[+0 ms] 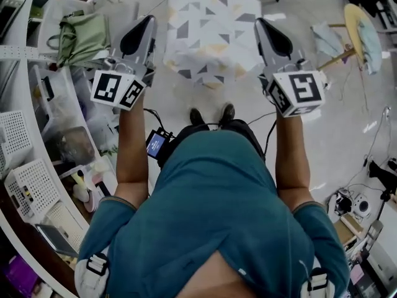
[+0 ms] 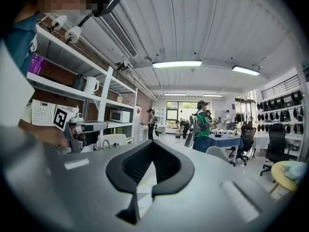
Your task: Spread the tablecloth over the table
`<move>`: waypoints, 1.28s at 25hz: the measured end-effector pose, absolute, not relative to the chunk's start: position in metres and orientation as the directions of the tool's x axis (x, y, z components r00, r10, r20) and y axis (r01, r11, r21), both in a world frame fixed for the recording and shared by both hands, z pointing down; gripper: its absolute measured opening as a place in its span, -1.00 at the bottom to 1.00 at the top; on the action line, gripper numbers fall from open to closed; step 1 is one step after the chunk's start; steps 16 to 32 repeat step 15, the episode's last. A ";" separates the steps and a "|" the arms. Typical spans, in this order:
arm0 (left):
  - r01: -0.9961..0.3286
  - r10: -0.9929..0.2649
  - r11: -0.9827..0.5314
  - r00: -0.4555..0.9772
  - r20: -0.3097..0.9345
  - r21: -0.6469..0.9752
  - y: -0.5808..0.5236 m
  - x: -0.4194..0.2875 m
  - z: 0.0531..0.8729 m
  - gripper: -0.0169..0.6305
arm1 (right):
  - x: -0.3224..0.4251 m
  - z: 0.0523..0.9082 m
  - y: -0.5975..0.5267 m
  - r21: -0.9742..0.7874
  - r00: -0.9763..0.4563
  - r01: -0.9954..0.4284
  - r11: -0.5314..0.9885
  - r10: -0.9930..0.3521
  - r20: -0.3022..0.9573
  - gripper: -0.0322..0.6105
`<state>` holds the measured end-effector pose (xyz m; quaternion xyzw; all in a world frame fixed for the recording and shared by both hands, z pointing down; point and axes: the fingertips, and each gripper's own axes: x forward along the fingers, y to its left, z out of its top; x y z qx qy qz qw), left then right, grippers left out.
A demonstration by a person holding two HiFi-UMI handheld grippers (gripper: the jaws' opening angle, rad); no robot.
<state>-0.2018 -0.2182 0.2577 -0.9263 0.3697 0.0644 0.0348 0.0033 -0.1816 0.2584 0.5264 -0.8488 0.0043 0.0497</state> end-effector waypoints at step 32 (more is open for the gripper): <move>-0.684 -0.675 -0.729 0.718 -0.170 0.008 -0.197 -0.207 0.249 -0.95 | 0.025 0.233 -0.157 0.060 -0.408 -0.909 0.411 -0.911 0.055 -0.88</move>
